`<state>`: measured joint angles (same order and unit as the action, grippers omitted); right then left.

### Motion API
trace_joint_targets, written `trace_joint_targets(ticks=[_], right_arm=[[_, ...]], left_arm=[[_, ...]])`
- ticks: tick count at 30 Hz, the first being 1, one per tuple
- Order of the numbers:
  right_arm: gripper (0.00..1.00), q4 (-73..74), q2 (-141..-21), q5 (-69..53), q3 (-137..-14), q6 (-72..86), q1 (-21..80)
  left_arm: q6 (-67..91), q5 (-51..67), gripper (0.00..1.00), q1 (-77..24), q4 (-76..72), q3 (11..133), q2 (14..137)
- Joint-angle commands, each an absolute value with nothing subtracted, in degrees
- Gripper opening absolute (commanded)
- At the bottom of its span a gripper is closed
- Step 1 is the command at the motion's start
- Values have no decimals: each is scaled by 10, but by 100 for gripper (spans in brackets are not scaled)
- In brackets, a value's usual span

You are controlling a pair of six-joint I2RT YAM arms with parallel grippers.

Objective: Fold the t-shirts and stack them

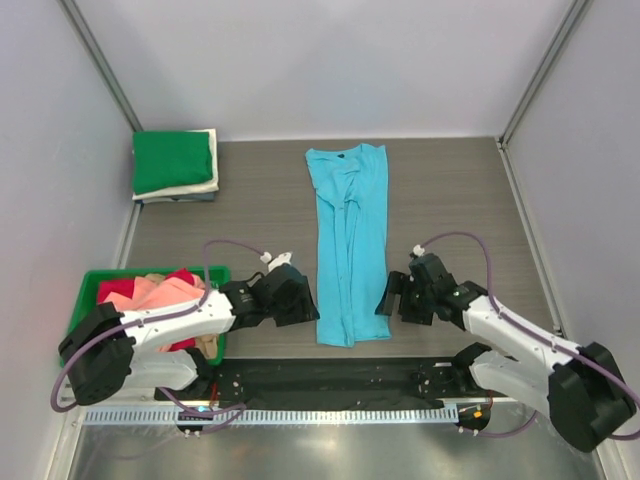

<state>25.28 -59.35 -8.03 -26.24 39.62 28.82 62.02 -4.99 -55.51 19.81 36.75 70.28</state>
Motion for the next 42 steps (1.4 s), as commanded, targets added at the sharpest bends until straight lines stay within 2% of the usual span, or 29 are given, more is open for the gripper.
trace_joint_targets(ticks=[1, 7, 10, 12, 13, 15, 22, 30, 31, 32, 35, 38, 39, 42], right_arm=[[81, 242, -540, -64, -236, 469, 326], [63, 223, -512, -58, -184, 497, 359], [50, 204, -529, -69, -174, 500, 370], [37, 200, -539, -67, -174, 498, 377], [20, 202, -541, -66, -173, 497, 381], [1, 217, -534, -58, -171, 503, 388], [1, 262, -488, -45, -166, 513, 399], [1, 274, -471, -47, -157, 512, 401], [1, 276, -468, -47, -158, 514, 401], [1, 279, -467, -48, -161, 515, 401], [1, 291, -451, -47, -176, 521, 401], [1, 315, -446, -36, -238, 517, 401], [1, 340, -454, -26, -263, 509, 400], [1, 389, -517, 53, -370, 473, 401]], left_arm=[[654, -44, 53, -564, 146, 345, 678], [677, -51, 52, -583, 128, 315, 675], [692, -53, 52, -596, 110, 301, 681], [701, -59, 51, -608, 105, 294, 680], [705, -64, 51, -612, 102, 290, 679], [713, -68, 50, -620, 101, 280, 675], [719, -69, 50, -641, 86, 272, 690], [732, -48, 48, -666, 8, 267, 766], [735, -47, 46, -667, 4, 268, 772], [736, -47, 32, -669, 2, 272, 778], [737, -51, 0, -672, 6, 281, 788], [726, -72, 0, -672, 89, 343, 761], [716, -92, 0, -671, 178, 400, 755], [669, -155, 0, -661, 307, 514, 742]])
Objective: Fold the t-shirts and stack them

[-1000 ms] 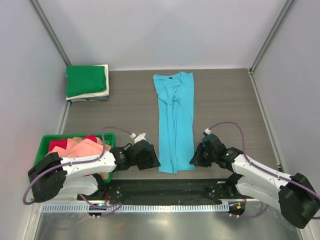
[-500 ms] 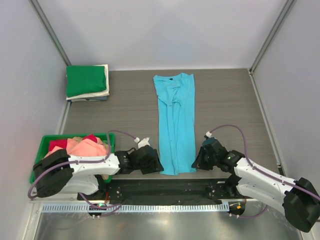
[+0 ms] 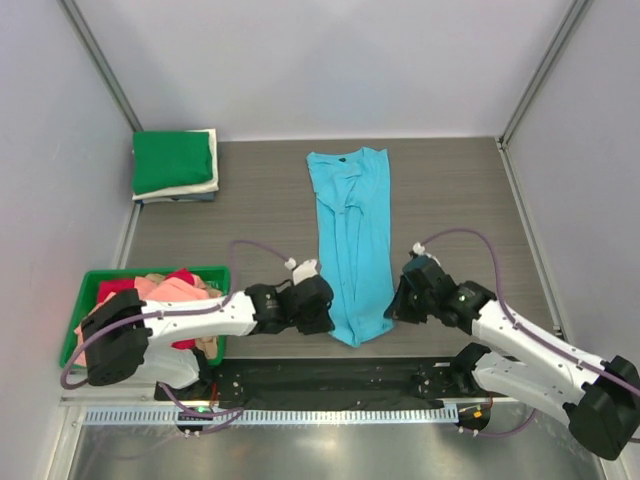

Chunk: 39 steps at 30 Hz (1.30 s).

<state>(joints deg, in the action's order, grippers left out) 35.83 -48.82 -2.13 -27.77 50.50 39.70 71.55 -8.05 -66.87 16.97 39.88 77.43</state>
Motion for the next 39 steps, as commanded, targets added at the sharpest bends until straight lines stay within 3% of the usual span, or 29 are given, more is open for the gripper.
trace_joint_targets(ticks=[1, 7, 15, 25, 34, 36, 38, 39], right_arm=[[1, 394, -532, 68, -409, 465, 396], [1, 394, -669, 94, -557, 376, 331], [1, 369, -850, 61, -707, 302, 220], [1, 352, -1021, 8, -854, 275, 161], [1, 352, -1136, -74, -950, 271, 127], [1, 352, -1162, -76, -970, 268, 126], [19, 354, -1180, -78, -990, 270, 123], [35, 353, -1200, -86, -1014, 269, 122]], left_arm=[[656, -166, 0, -652, 321, 535, 742], [563, -124, 0, -535, 318, 627, 768], [483, -18, 0, -393, 278, 764, 923], [442, 50, 0, -311, 299, 951, 1099], [440, 91, 0, -261, 303, 1002, 1172], [437, 102, 7, -255, 308, 1019, 1193], [434, 126, 22, -244, 308, 1050, 1231], [438, 136, 34, -240, 313, 1065, 1247]])
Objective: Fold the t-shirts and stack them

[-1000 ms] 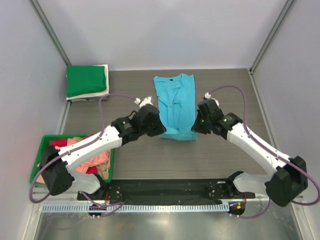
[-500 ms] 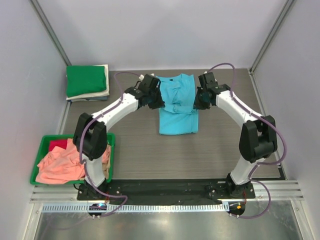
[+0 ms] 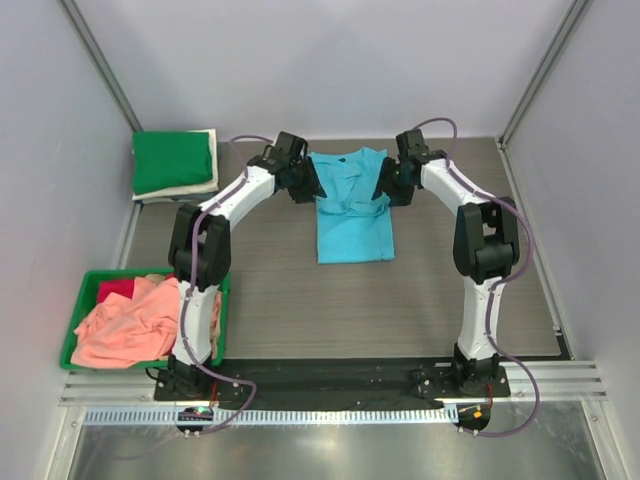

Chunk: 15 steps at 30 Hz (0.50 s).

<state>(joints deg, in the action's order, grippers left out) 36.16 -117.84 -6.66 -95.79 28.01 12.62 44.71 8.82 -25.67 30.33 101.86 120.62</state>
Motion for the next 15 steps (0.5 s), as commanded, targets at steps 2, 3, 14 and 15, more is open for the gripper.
trace_joint_targets(ticks=[2, 3, 14, 15], right_arm=[[73, 370, -1218, -87, -1048, 264, 120], [77, 381, -1230, -80, -1082, 261, 119], [81, 275, -986, -93, -748, 301, 115], [79, 254, -970, -104, -687, 309, 116]], left_arm=[[443, 157, 48, -227, 332, 1116, 1283], [445, 170, 67, -223, 340, 1133, 1289], [433, 143, 94, -247, 259, 840, 1054], [439, 142, 92, -260, 230, 778, 1020]])
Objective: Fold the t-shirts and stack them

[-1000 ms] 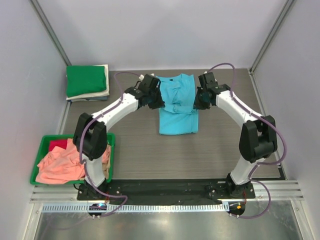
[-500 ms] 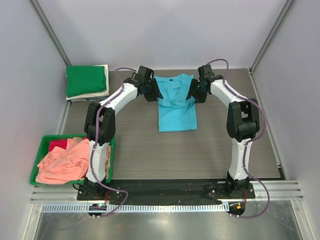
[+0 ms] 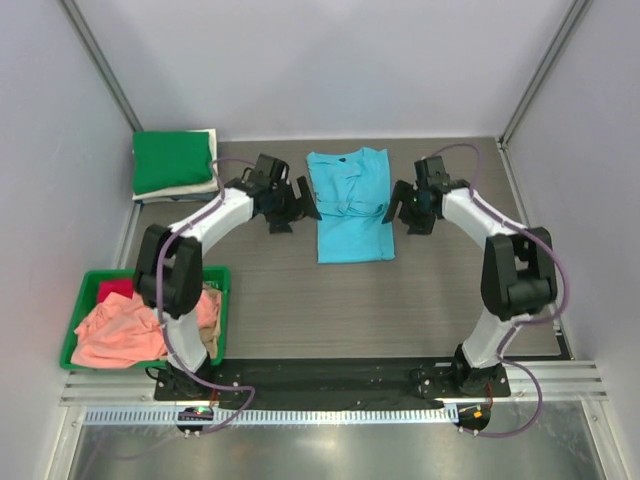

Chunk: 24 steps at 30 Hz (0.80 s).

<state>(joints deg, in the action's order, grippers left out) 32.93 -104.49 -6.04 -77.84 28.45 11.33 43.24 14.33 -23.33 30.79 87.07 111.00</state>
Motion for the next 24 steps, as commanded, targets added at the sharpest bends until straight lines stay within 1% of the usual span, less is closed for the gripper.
trace_joint_targets(ticks=[1, 2, 3, 6, 11, 17, 19, 20, 21, 22, 23, 24], right_arm=[[79, 245, -956, -114, -660, 310, 117], [78, 240, -930, -129, -617, 312, 118], [75, 238, -922, -134, -601, 315, 119], [72, 218, -902, -148, -551, 314, 120], [68, 188, -914, -147, -519, 316, 120], [62, 163, -955, -140, -538, 317, 118], [57, 156, -968, -143, -541, 319, 118], [54, 155, -971, -143, -541, 321, 119], [46, 152, -973, -142, -541, 321, 119], [42, 150, -976, -142, -539, 322, 119], [31, 151, -976, -137, -537, 321, 119], [25, 150, -976, -135, -536, 321, 118]], left_arm=[[445, 140, 91, -265, 217, 750, 1004], [459, 138, 89, -272, 202, 723, 990], [468, 140, 88, -279, 169, 675, 980], [500, 143, 86, -301, 100, 606, 963], [528, 149, 84, -316, 31, 571, 997], [547, 148, 81, -318, 2, 574, 1034], [552, 149, 79, -322, -11, 579, 1048], [552, 149, 74, -323, -14, 581, 1054], [555, 147, 71, -326, -18, 581, 1061], [558, 149, 67, -326, -23, 582, 1063], [560, 150, 57, -328, -34, 581, 1067], [562, 151, 52, -331, -39, 580, 1069]])
